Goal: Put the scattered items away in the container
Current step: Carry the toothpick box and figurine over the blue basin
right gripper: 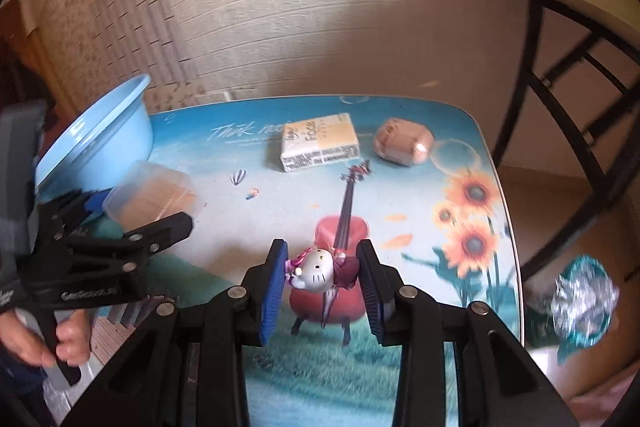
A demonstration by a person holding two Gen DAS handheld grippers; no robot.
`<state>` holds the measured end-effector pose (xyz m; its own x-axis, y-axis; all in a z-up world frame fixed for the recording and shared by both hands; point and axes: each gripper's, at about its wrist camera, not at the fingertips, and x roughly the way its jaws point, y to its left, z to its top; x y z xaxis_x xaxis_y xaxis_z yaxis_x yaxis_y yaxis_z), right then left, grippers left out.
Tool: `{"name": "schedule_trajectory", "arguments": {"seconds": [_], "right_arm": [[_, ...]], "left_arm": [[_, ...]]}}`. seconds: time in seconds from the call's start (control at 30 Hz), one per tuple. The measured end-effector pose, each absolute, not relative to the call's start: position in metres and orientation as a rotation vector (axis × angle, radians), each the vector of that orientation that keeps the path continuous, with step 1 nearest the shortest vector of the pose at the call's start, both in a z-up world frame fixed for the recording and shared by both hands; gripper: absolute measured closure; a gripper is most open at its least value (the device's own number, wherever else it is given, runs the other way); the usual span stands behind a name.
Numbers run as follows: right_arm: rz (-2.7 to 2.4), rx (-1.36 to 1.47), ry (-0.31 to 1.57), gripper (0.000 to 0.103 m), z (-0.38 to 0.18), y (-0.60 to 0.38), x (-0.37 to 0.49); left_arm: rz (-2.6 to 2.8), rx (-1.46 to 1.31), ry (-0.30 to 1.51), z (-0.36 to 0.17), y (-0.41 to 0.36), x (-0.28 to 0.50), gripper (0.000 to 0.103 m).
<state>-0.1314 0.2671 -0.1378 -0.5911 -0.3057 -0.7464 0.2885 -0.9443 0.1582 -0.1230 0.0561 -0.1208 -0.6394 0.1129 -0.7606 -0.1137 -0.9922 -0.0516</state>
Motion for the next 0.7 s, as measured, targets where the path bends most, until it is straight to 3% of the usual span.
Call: {"name": "schedule_trajectory", "arguments": {"seconds": [0.17, 0.7], "right_arm": [[-2.598, 1.235, -0.082, 0.067, -0.136, 0.260, -0.112], [-2.687, 1.243, -0.115, 0.067, -0.102, 0.241, -0.066]], "left_arm": [[2.758, -1.193, 0.053, -0.109, 0.058, -0.095, 0.009], [2.787, -1.115, -0.036, -0.069, 0.032, -0.045, 0.009]]}}
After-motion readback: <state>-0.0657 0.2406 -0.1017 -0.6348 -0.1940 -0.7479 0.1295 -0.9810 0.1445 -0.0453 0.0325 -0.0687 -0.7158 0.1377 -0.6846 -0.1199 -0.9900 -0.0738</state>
